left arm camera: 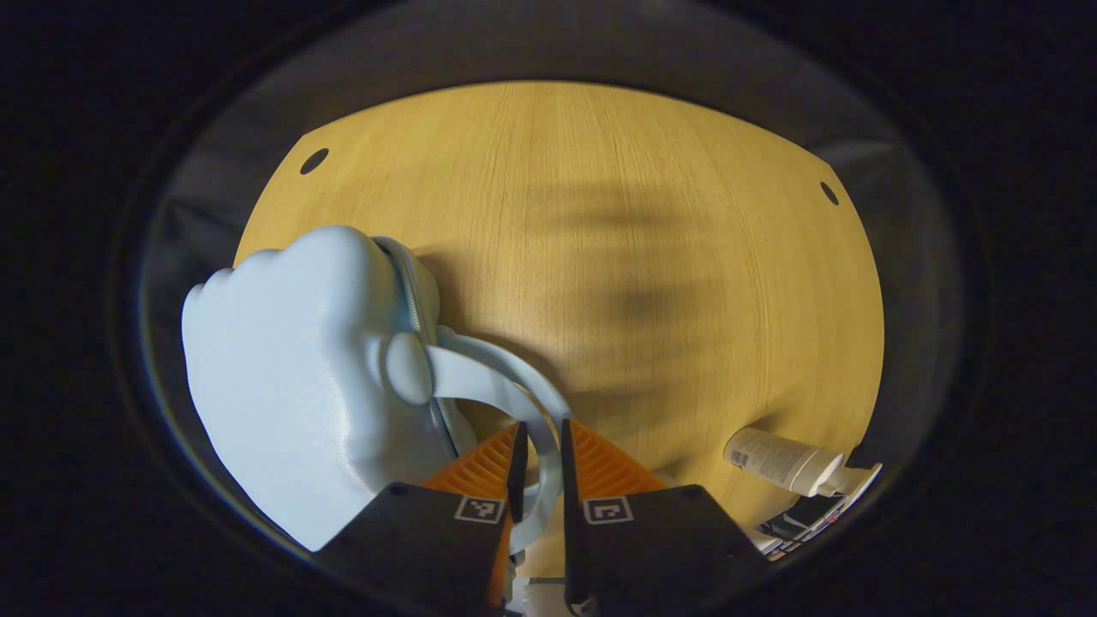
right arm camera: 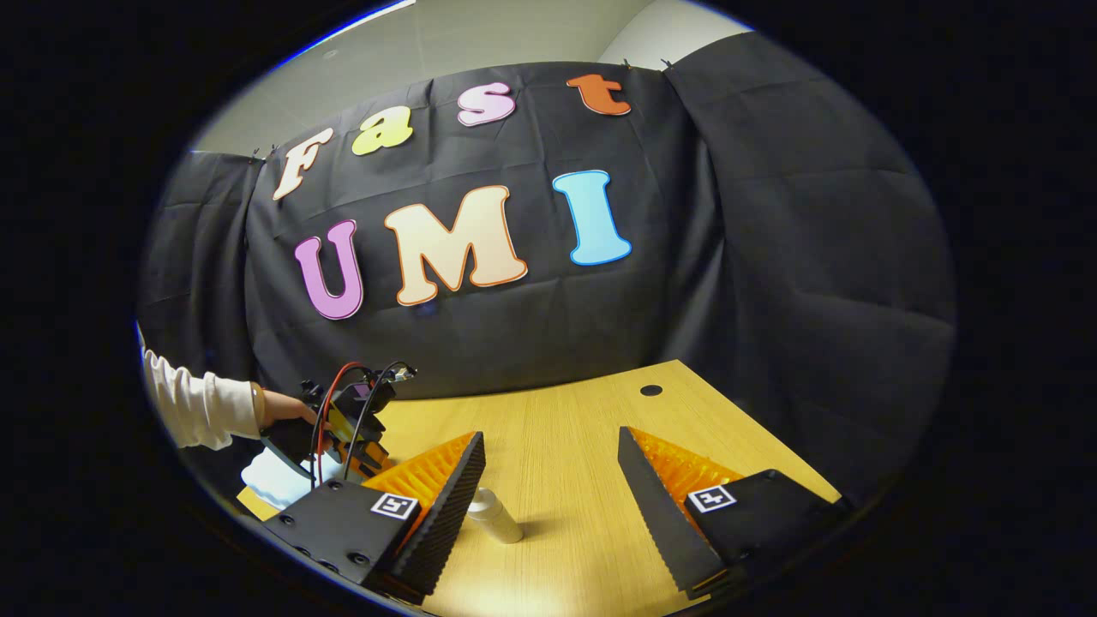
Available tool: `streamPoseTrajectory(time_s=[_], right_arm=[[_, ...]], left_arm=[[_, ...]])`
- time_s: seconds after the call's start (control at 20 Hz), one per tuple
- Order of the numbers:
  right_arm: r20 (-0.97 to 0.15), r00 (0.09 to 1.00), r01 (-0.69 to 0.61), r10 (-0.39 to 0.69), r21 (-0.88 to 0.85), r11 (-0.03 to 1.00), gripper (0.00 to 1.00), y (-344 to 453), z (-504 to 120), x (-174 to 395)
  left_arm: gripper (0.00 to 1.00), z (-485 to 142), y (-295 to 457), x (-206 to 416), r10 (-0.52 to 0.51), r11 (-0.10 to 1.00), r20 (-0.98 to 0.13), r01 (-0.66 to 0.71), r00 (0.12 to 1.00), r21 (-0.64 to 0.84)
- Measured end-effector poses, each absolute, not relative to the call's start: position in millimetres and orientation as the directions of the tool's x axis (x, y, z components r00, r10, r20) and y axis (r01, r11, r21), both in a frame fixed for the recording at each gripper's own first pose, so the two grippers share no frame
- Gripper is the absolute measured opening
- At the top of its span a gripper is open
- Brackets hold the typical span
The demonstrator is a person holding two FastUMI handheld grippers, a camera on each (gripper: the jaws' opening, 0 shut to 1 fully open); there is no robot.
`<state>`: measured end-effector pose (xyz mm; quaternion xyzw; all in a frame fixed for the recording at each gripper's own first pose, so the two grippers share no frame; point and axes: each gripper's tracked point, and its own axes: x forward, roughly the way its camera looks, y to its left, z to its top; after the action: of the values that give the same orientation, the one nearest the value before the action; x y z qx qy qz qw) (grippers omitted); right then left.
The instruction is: First open the suitcase, pack the skin care products into it, and then close the suitcase.
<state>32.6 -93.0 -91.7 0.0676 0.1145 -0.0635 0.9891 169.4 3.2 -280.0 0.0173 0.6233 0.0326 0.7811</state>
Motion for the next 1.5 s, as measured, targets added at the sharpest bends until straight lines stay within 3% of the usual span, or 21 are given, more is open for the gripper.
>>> streamPoseTrajectory(time_s=[0.05,0.15,0.35,0.55,0.7,0.9,1.1,1.15,1.2,1.35,1.5], right_arm=[[-0.237,0.965,0.143,-0.112,0.117,0.983,0.98,-94,-92,31],[-0.24,0.964,0.148,-0.117,0.114,0.982,0.98,-96,-92,28],[-0.236,0.962,0.169,-0.138,0.113,0.979,0.98,-107,-90,22],[-0.241,0.959,0.183,-0.15,0.119,0.976,0.98,-114,-92,17],[-0.244,0.959,0.179,-0.145,0.121,0.976,0.98,-115,-91,17],[-0.247,0.959,0.171,-0.142,0.097,0.981,0.98,-117,-92,15],[-0.255,0.957,0.168,-0.139,0.096,0.981,0.98,-119,-94,14],[-0.254,0.957,0.167,-0.138,0.096,0.981,0.98,-119,-93,14],[-0.256,0.957,0.166,-0.136,0.096,0.981,0.98,-119,-93,15],[-0.257,0.957,0.161,-0.133,0.094,0.982,0.98,-119,-94,15],[-0.258,0.958,0.152,-0.125,0.089,0.984,0.98,-115,-94,14]], left_arm=[[0.28,-280,2,167,0.074,0.997,-0.975,-0.021,0.209,0.071],[0.33,-280,4,169,0.089,0.996,-0.975,-0.014,0.203,0.087],[0.26,-280,12,166,0.112,0.994,-0.978,-0.006,0.174,0.113],[0.34,-284,9,165,0.092,0.995,-0.982,-0.05,0.166,0.085],[0.34,-295,4,162,0.073,0.996,-0.987,-0.065,0.143,0.065],[0.26,-300,2,163,0.091,0.995,-0.988,-0.043,0.123,0.086],[0.25,-300,7,161,0.115,0.993,-0.989,-0.011,0.094,0.115],[0.13,-303,6,160,0.109,0.994,-0.99,-0.014,0.089,0.108],[0.14,-303,6,161,0.101,0.995,-0.991,-0.019,0.091,0.1],[0.04,-300,4,162,0.064,0.996,-0.992,-0.065,0.108,0.057],[0.0,-293,-1,163,0.003,0.997,-0.99,-0.079,0.144,-0.008]])
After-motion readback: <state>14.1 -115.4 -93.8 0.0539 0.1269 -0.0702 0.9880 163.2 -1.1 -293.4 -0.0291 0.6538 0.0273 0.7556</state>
